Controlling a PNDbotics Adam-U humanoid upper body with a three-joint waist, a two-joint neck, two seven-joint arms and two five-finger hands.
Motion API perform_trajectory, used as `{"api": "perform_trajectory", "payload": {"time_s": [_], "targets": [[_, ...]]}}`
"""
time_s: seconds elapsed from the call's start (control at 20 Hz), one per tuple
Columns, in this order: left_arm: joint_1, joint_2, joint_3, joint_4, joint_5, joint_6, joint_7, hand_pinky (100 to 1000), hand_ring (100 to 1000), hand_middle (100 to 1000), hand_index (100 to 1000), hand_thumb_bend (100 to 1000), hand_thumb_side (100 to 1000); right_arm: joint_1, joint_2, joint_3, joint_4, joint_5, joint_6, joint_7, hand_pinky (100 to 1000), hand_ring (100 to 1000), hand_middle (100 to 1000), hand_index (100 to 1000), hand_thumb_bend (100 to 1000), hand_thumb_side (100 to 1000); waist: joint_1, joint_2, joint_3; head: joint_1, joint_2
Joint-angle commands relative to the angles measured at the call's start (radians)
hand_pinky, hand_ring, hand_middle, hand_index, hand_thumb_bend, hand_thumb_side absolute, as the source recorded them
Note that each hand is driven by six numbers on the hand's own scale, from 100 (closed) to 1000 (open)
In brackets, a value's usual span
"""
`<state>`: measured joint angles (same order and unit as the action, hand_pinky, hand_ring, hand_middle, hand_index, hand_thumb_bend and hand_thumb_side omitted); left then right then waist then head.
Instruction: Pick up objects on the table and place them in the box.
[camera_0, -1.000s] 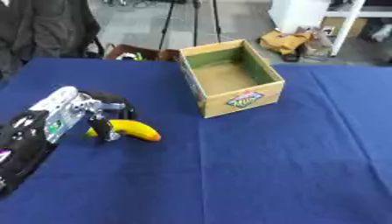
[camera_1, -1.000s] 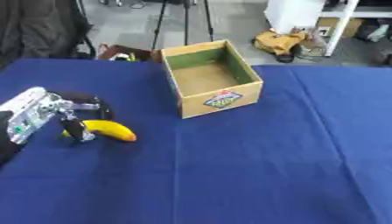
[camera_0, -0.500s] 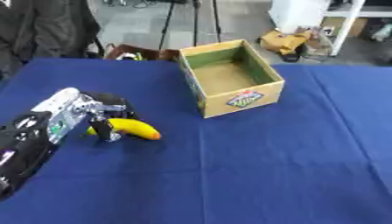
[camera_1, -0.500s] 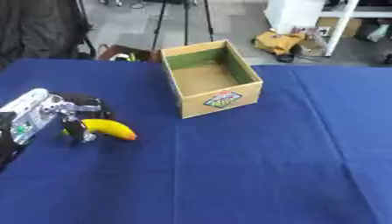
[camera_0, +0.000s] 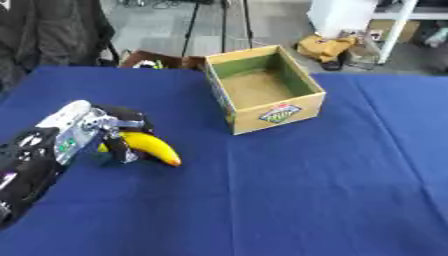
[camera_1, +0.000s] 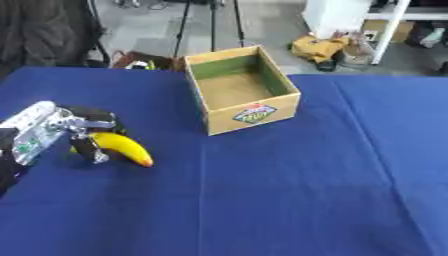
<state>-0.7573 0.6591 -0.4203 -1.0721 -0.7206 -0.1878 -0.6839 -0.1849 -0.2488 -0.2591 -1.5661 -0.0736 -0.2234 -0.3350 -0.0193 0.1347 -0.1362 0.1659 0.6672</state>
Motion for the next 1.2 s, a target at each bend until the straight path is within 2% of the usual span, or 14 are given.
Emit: {"api": "perform_trajectory", "payload": {"time_s": [0.05, 0.6, 0.8, 1.05, 1.1, 1.15, 1.2], "targets": [[-0.03, 0.028, 0.023, -0.032, -0.004, 0.003, 0.013, 571, 568, 568, 721, 100, 100, -0.008, -0.028, -0.008, -0.013, -0.005, -0.001, 0.0, 726, 677, 674, 764, 100, 692, 0.001, -0.017, 0.0, 0.002, 0.004], [-0.062, 0.039, 0.031, -0.059, -0.004, -0.002, 0.001, 568, 563, 559, 709, 100, 100, -0.007, -0.029, -0.008, -0.011, -0.005, -0.001, 0.001, 726, 676, 673, 764, 100, 692, 0.0, -0.017, -0.001, 0.004, 0.005], [-0.098, 0.042, 0.041, -0.066, -0.007, -0.01, 0.001, 572, 565, 559, 706, 100, 100, -0.007, -0.028, -0.007, -0.01, -0.006, -0.001, 0.002, 726, 676, 673, 764, 100, 691, -0.001, -0.016, -0.002, 0.006, 0.004], [-0.166, 0.02, 0.061, -0.042, -0.063, -0.028, 0.024, 580, 569, 559, 700, 100, 100, -0.007, -0.028, -0.005, -0.009, -0.008, -0.001, 0.004, 726, 676, 673, 764, 100, 692, -0.005, -0.014, -0.006, 0.008, -0.001], [-0.18, 0.012, 0.065, -0.03, -0.08, -0.035, 0.03, 583, 571, 558, 698, 100, 268, -0.007, -0.027, -0.005, -0.008, -0.008, -0.001, 0.005, 726, 676, 673, 764, 100, 692, -0.006, -0.014, -0.007, 0.008, -0.002], [-0.198, 0.002, 0.07, -0.016, -0.101, -0.044, 0.038, 584, 572, 558, 697, 100, 100, -0.007, -0.027, -0.004, -0.008, -0.009, -0.001, 0.006, 726, 676, 673, 764, 100, 692, -0.007, -0.013, -0.009, 0.009, -0.005], [-0.215, -0.01, 0.077, 0.002, -0.123, -0.054, 0.047, 584, 571, 558, 696, 100, 100, -0.008, -0.026, -0.003, -0.007, -0.009, -0.001, 0.007, 726, 676, 673, 764, 100, 692, -0.009, -0.011, -0.012, 0.01, -0.009]]}}
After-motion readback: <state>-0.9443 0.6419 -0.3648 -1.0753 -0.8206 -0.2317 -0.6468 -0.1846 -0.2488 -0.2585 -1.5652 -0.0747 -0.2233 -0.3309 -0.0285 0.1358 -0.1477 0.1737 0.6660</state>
